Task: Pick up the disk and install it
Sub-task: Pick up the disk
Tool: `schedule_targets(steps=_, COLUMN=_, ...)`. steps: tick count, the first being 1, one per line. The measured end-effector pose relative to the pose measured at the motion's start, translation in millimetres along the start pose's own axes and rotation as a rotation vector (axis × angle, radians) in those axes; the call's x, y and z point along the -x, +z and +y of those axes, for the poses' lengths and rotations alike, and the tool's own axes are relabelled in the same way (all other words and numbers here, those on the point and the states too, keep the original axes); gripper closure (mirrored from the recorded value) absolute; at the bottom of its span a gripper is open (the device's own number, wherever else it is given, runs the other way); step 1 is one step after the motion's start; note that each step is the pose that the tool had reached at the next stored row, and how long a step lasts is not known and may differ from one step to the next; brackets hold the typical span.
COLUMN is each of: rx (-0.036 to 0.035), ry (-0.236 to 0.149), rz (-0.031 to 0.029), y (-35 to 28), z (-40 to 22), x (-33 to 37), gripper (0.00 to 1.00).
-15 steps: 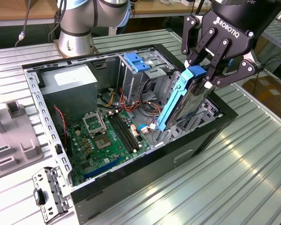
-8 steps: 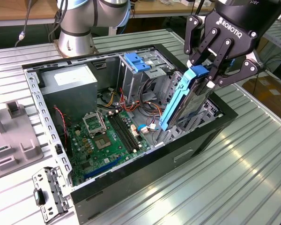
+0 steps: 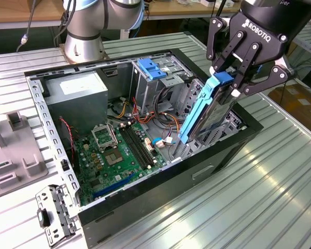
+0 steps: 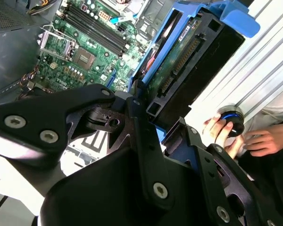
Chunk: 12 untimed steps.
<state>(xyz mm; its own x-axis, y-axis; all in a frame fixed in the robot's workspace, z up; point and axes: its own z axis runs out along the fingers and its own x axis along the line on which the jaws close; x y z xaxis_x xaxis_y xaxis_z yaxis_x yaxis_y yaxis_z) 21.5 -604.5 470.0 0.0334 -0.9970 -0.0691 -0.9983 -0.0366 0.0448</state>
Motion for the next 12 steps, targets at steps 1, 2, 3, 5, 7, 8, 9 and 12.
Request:
schedule_targets(steps=1, rx=0.0000, ry=0.000, rz=0.0001, y=-0.1, z=-1.7, x=-0.2, gripper=0.63)
schedule_targets(steps=2, rx=0.0000, ry=0.000, rz=0.0000, y=-0.1, z=-2.7, x=-0.2, gripper=0.63)
schedule_targets(steps=3, rx=0.0000, ry=0.000, rz=0.0001, y=-0.1, z=-3.7, x=-0.3, gripper=0.63)
schedule_targets(steps=5, rx=0.0000, ry=0.000, rz=-0.0001, y=-0.2, z=-5.9, x=-0.5, gripper=0.63)
schedule_targets(steps=7, rx=0.0001, ry=0.000, rz=0.0001, y=-0.3, z=-8.8, x=-0.8, gripper=0.63)
schedule_targets(steps=8, rx=0.0000, ry=0.000, rz=0.0000, y=-0.3, z=-9.8, x=-0.8, gripper=0.63)
schedule_targets(steps=9, rx=0.0000, ry=0.000, rz=0.0000, y=-0.4, z=-10.9, x=-0.9, gripper=0.63)
schedule_targets(steps=12, rx=0.0000, ry=0.000, rz=0.0000, y=-0.6, z=-14.3, x=-1.2, gripper=0.63)
